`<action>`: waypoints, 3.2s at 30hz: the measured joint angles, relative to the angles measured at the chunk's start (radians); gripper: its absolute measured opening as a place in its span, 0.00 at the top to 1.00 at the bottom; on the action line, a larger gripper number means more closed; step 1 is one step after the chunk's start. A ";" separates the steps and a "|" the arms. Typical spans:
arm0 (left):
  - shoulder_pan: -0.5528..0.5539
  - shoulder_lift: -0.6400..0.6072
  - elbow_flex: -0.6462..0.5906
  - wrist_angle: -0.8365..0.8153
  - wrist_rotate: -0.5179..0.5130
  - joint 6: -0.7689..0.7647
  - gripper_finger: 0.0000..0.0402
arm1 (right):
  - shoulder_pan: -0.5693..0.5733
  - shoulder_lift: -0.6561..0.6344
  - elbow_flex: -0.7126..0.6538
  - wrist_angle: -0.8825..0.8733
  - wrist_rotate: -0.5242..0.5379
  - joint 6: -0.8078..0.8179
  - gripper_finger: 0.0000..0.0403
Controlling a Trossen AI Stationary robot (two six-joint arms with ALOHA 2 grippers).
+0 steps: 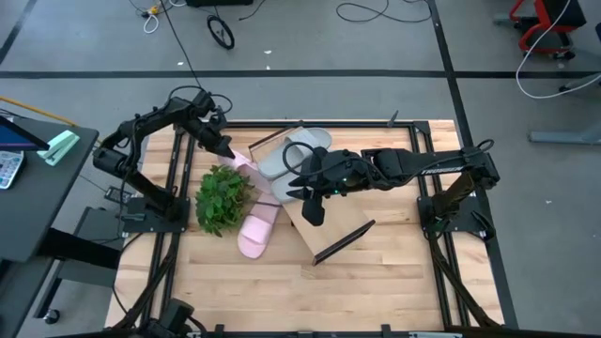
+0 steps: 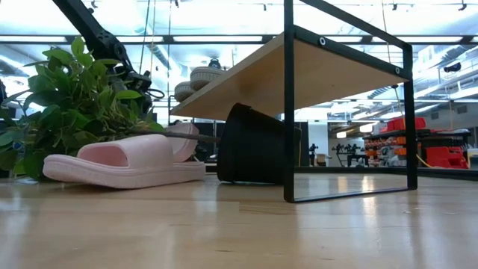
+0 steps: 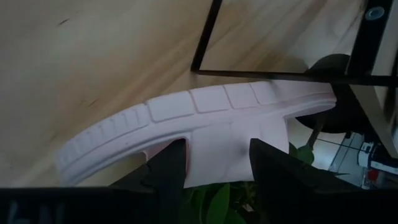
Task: Pick and place slides into the shelf
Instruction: Put the top pink slide on the shelf
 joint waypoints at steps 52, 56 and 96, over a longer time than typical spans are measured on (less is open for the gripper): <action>0.070 -0.169 0.000 -0.078 -0.036 0.259 0.98 | -0.028 0.000 0.000 0.000 0.026 0.027 0.77; 0.071 -0.218 0.000 -0.057 -0.117 0.257 0.98 | -0.028 0.000 0.000 0.000 0.026 0.027 0.77; 0.056 -0.740 0.308 -0.074 -0.262 -0.427 0.99 | -0.015 -0.001 0.000 -0.114 0.189 -0.051 0.83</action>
